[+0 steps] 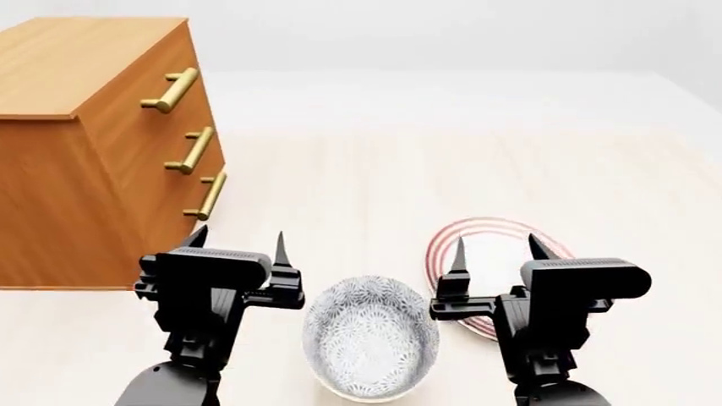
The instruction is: Open the bottom drawer of the cabinet.
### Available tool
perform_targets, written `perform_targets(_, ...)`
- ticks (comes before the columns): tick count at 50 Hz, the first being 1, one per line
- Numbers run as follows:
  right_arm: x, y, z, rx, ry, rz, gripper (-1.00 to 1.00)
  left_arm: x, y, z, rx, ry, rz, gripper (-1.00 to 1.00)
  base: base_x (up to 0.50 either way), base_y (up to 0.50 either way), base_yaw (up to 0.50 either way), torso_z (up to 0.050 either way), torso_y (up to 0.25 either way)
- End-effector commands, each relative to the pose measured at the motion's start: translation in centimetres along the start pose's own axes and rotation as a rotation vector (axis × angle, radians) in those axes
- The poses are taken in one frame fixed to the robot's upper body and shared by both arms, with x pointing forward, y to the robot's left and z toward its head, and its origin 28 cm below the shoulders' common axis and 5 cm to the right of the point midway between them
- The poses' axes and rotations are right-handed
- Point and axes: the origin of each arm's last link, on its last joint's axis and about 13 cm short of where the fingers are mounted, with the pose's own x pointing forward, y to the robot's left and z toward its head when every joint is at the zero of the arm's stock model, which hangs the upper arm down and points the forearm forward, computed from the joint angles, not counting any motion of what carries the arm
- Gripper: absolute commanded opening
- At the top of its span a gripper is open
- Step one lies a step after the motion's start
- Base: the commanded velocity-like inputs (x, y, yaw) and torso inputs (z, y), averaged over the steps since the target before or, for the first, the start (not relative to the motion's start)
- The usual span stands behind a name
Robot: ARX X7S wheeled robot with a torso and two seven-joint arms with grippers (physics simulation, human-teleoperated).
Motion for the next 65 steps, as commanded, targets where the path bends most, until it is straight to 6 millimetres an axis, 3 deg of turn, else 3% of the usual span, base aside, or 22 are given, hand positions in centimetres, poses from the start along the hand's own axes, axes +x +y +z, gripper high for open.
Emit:
perform_targets(1,-0.1,0.0,0.0,-0.002,-0.002,0.001,1.00,0.0,0.0,0.1,0.002,-0.005,0.005,1.00,0.50,0.00,0.00,0.000,0.000)
perform_targets(16,-0.2,0.0,-0.1,0.022,-0.019,0.035,1.00,0.0,0.1,-0.1,0.003,-0.004,0.007,1.00,0.49,0.00,0.00,0.000,0.001)
perform_targets(29,-0.1,0.0,-0.1,0.001,-0.016,0.022,1.00,0.5,0.2,0.3,-0.001,0.044,0.023,1.00,0.00,0.00,0.00,0.000,0.000)
perform_targets(39,-0.1,0.0,0.1,-0.004,-0.015,0.023,1.00,4.7,0.7,2.9,0.354,0.112,0.063,1.00,0.00,0.00,0.00,0.000,0.000)
perform_targets(41,-0.1,0.0,0.2,-0.004,-0.018,0.020,1.00,5.8,0.5,2.6,0.545,0.140,0.016,1.00,0.00,0.00,0.00,0.000,0.000)
perform_targets(45,-0.1,0.0,0.2,-0.006,-0.019,0.021,1.00,6.7,0.1,1.0,0.755,0.156,0.017,1.00,0.00,0.00,0.00,0.000,0.000)
perform_targets(65,-0.1,0.0,0.3,-0.015,-0.015,0.025,1.00,9.1,0.0,-2.1,0.913,0.256,0.032,1.00,0.00,0.00,0.00,0.000,0.000)
